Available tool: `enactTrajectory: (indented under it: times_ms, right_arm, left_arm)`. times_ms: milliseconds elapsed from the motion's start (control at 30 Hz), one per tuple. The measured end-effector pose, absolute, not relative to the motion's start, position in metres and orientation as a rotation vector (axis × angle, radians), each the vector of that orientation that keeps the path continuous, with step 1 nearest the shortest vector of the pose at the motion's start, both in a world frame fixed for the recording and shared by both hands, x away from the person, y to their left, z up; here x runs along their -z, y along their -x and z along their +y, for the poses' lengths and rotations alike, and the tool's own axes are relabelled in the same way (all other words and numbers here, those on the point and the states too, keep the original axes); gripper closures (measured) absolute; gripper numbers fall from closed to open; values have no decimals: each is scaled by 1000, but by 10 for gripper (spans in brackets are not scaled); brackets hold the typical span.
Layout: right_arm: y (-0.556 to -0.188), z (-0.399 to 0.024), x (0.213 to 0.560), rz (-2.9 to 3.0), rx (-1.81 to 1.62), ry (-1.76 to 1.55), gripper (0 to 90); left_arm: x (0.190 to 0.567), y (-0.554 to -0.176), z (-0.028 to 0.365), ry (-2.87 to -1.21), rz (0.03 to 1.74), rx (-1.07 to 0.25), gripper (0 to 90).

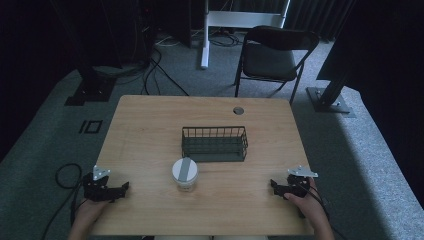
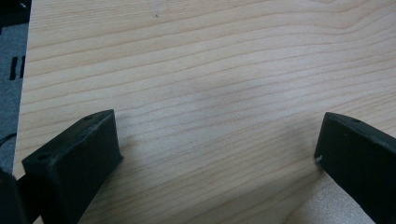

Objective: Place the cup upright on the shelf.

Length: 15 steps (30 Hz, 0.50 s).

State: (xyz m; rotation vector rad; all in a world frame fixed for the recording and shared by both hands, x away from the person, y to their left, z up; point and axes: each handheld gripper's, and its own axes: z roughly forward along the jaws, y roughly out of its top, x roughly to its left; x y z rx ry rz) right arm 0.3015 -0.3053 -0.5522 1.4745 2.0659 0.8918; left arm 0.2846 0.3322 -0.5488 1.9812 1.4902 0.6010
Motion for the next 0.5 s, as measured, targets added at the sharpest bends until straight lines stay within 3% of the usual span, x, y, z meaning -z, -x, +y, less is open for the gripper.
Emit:
enactTrajectory:
  times_ms: [500]
  right_arm:
    - [-302,-306,552,2070,-894,-1467,112]
  left_arm:
    - [549,-285,332,-1980,1493,-603,1]
